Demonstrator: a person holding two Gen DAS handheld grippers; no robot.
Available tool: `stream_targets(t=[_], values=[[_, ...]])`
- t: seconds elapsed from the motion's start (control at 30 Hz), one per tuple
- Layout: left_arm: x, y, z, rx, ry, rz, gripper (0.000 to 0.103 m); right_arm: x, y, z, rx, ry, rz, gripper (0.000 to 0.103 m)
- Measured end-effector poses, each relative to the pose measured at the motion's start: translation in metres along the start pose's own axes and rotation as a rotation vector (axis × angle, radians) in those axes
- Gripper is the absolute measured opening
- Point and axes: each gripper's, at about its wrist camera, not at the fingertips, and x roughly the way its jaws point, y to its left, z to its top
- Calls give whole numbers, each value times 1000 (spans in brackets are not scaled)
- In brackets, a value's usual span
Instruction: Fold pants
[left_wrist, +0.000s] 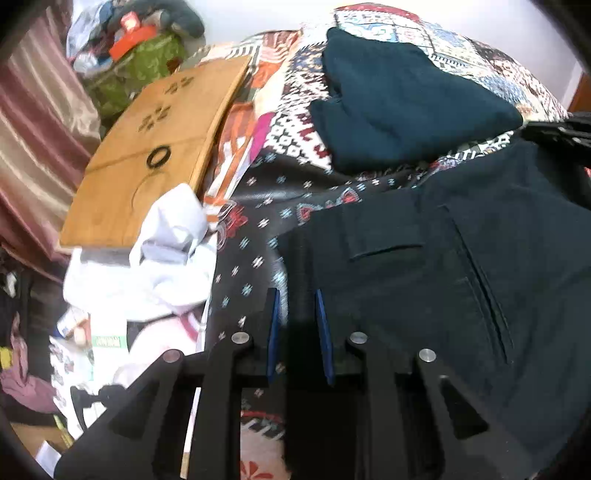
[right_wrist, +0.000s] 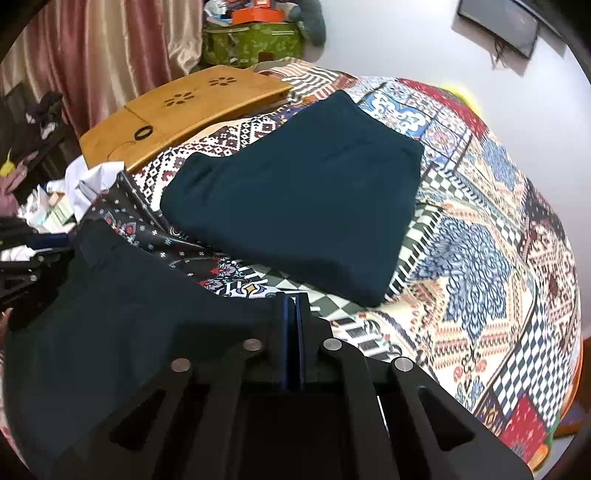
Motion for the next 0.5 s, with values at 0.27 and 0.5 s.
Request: stream_targets(t=[0.27, 0.5], values=[[-63, 28, -16, -92, -86, -57, 63, -86, -10, -13, 101, -75, 63, 37], [-84, 8, -49, -68, -85, -110, 71, -143, 16, -58, 103, -148, 100, 47]])
